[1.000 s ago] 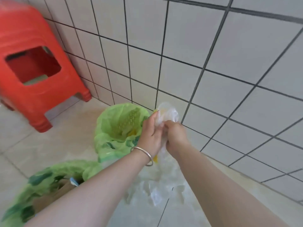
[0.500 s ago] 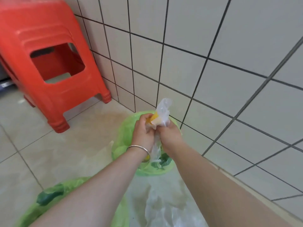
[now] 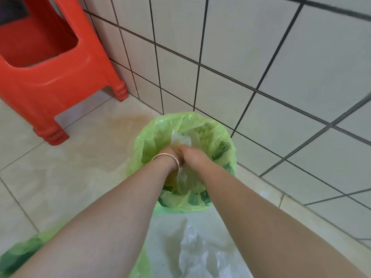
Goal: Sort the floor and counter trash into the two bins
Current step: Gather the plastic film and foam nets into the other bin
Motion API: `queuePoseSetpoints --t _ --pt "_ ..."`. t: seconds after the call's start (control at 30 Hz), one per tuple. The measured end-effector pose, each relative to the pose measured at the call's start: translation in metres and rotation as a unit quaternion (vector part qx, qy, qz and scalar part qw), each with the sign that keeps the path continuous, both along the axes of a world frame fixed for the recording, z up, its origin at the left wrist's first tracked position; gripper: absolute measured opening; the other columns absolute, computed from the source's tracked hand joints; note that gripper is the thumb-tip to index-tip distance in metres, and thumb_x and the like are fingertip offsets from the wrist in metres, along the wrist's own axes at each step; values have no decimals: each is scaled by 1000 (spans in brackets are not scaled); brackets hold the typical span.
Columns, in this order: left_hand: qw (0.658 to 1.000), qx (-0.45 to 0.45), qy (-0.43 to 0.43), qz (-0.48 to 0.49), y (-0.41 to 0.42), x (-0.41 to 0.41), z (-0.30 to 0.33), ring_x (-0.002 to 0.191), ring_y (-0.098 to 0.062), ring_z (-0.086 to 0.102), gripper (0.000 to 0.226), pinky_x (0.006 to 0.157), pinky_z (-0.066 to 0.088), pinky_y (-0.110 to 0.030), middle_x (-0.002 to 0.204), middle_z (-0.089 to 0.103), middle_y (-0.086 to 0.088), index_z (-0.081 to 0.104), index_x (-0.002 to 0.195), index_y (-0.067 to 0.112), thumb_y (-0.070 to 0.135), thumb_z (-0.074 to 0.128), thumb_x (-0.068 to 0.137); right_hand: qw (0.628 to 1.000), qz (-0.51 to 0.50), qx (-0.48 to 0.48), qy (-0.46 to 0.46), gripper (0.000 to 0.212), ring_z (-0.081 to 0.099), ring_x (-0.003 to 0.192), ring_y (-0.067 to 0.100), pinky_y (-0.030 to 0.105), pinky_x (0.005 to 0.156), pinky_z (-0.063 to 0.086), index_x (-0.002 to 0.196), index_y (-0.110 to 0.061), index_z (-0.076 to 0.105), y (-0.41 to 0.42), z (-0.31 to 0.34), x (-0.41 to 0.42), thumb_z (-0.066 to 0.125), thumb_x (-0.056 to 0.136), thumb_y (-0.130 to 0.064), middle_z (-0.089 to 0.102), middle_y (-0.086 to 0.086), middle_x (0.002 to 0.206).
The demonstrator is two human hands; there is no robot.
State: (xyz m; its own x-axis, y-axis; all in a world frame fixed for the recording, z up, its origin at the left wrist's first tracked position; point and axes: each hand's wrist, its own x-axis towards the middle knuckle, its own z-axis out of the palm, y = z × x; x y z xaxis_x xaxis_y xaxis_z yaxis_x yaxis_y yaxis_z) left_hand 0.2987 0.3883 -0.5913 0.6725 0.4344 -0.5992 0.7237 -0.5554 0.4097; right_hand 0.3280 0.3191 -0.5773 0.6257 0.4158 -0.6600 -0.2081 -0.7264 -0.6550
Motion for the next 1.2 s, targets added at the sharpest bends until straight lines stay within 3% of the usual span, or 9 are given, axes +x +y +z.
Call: queuePoseSetpoints --t 0.13,0.3,0.37,0.47,0.6,0.77,0.87,0.97,1.2 --pt "982 19 121 -143 1 1 -7 130 -30 45 42 107 34 -38 145 42 -13 44 136 3 17 46 96 963 198 -153 -101 35 49 124 35 35 102 38 125 9 50 -1 6 2 29 100 -3 51 24 132" --pt "965 116 154 -179 4 9 1 118 -32 52 42 102 40 -36 140 49 -15 49 132 3 24 44 96 910 277 -226 -211 34 43 66 21 29 69 40 60 -2 39 -9 23 4 36 93 2 40 7 69" --pt "960 207 82 -168 1 4 17 110 -32 56 35 92 46 -37 130 55 -15 54 126 7 14 44 93 932 215 -170 -236 21 53 81 25 30 70 45 85 4 55 -17 36 2 36 93 1 53 12 89" --pt "934 304 -107 -151 -20 -13 54 112 -32 55 43 77 45 -39 124 54 -9 51 128 19 5 44 88 943 91 -24 -318 45 58 108 26 33 86 47 130 -15 51 -52 52 -9 35 91 0 60 8 121" --pt "866 293 -362 -182 -77 -38 84 98 -30 58 37 58 37 -34 116 56 -7 59 115 19 4 48 83 906 -35 124 -404 42 56 92 13 29 85 47 118 -12 58 -123 57 -29 33 90 5 60 -1 106" --pt "841 170 -477 -191 -155 -76 76 78 -24 63 33 51 37 -27 103 62 -4 66 100 18 -1 59 74 909 -62 52 -409 32 52 91 9 15 76 36 115 -11 59 -221 28 -56 40 92 1 50 -6 105" --pt "912 79 -399 -57 -192 -110 34 104 -27 54 36 79 49 -37 117 55 -6 62 112 20 4 58 80 924 -91 -52 -367 34 52 111 20 25 82 41 126 -19 51 -273 0 -72 47 93 -10 48 0 123" --pt "978 52 -168 115 -216 -146 -16 127 -33 31 52 100 40 -43 142 32 -5 48 130 33 29 65 81 940 -216 -133 -229 55 36 128 29 35 91 39 142 -29 31 -304 -24 -90 53 92 -28 31 5 142" --pt "966 -10 46 255 -232 -167 -81 139 -41 11 103 112 25 -46 155 -5 -7 11 145 47 55 75 64 960 -212 -174 -64 93 14 140 32 43 102 38 149 -41 6 -316 -72 -97 64 78 -56 5 3 156"
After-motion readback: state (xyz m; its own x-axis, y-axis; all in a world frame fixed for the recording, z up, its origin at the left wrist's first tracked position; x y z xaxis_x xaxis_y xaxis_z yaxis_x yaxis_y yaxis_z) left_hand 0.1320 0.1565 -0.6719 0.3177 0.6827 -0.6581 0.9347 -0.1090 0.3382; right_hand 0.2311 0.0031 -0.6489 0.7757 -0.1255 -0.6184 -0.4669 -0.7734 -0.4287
